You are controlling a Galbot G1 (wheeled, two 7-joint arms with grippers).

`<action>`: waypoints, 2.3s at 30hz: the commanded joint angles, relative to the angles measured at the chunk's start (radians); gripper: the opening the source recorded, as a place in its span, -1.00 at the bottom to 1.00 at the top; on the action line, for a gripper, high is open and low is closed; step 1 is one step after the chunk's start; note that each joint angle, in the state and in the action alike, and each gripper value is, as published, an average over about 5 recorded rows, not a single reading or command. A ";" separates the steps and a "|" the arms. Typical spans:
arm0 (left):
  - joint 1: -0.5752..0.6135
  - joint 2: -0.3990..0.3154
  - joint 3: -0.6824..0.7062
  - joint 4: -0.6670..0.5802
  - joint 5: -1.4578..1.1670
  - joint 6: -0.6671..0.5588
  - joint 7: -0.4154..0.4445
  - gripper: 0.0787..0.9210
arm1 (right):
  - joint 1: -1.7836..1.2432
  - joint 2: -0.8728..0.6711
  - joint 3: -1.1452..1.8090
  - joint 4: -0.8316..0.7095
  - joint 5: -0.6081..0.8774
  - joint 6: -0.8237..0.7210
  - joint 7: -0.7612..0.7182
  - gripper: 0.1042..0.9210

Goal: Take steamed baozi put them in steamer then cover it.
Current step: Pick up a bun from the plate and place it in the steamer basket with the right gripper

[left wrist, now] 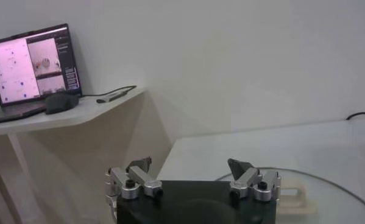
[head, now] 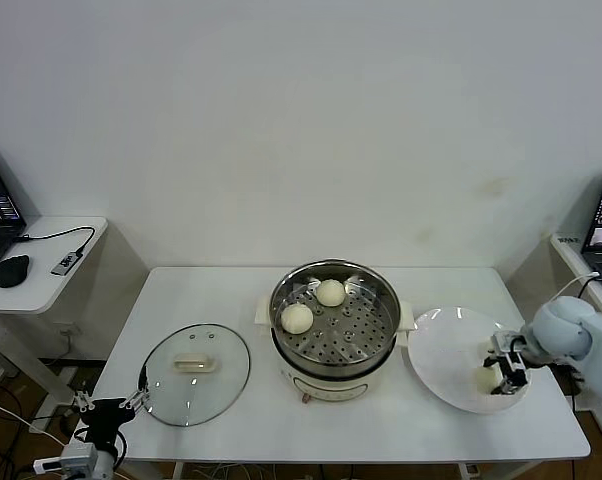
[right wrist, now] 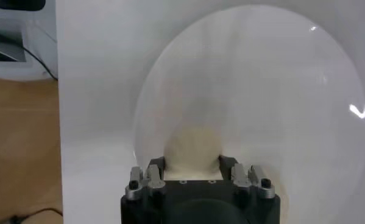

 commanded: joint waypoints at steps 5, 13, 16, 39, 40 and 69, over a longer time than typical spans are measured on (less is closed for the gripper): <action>-0.005 0.003 0.010 -0.003 0.000 0.002 0.000 0.77 | 0.465 -0.030 -0.184 0.038 0.199 -0.018 -0.029 0.12; -0.005 0.011 0.003 -0.005 -0.004 0.003 0.000 0.77 | 0.719 0.046 -0.339 0.051 0.296 -0.024 -0.004 0.12; -0.006 0.012 0.002 -0.005 -0.005 0.004 0.000 0.77 | 0.808 0.097 -0.403 0.068 0.328 -0.024 0.015 0.12; -0.019 -0.014 -0.014 0.016 0.002 -0.001 0.000 0.77 | 0.853 0.533 -0.731 0.068 0.335 0.274 0.061 0.12; -0.019 -0.014 -0.015 0.016 0.002 -0.001 0.000 0.77 | 0.851 0.536 -0.740 0.068 0.321 0.295 0.058 0.12; -0.021 -0.024 -0.023 0.030 0.011 -0.015 -0.005 0.77 | 0.772 0.564 -0.783 0.059 0.127 0.522 0.041 0.15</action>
